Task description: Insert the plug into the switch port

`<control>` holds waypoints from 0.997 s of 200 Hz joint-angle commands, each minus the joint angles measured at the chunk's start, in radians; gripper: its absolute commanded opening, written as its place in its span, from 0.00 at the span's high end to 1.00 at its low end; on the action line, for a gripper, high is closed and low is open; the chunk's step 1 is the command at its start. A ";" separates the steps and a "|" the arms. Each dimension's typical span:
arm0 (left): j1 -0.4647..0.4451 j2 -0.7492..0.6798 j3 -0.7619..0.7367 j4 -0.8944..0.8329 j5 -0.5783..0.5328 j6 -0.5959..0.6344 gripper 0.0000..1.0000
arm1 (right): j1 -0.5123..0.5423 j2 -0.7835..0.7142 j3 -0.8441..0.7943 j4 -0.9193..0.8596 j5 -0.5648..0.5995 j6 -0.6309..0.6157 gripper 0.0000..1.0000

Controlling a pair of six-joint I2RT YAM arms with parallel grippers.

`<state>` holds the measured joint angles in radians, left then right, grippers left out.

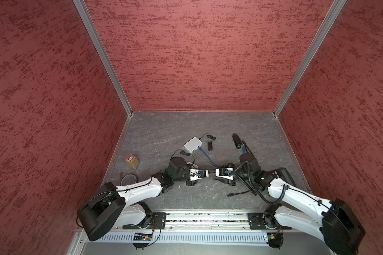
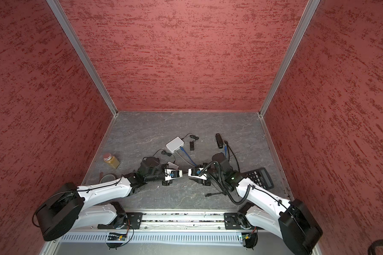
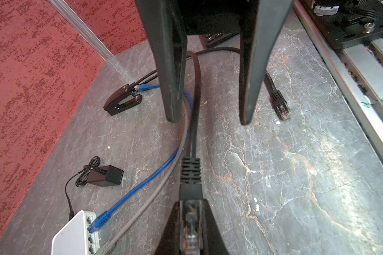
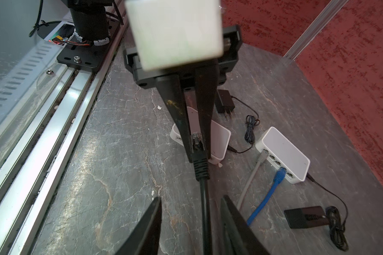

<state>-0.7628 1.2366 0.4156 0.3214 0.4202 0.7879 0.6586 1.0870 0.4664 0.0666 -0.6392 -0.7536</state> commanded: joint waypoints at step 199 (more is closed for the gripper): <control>0.010 -0.010 0.010 0.015 0.027 -0.036 0.88 | 0.068 0.205 0.052 0.220 -0.030 0.081 0.98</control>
<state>-0.7563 1.2366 0.4164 0.3027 0.4488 0.7708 0.7197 1.2766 0.4847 0.2871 -0.6361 -0.6708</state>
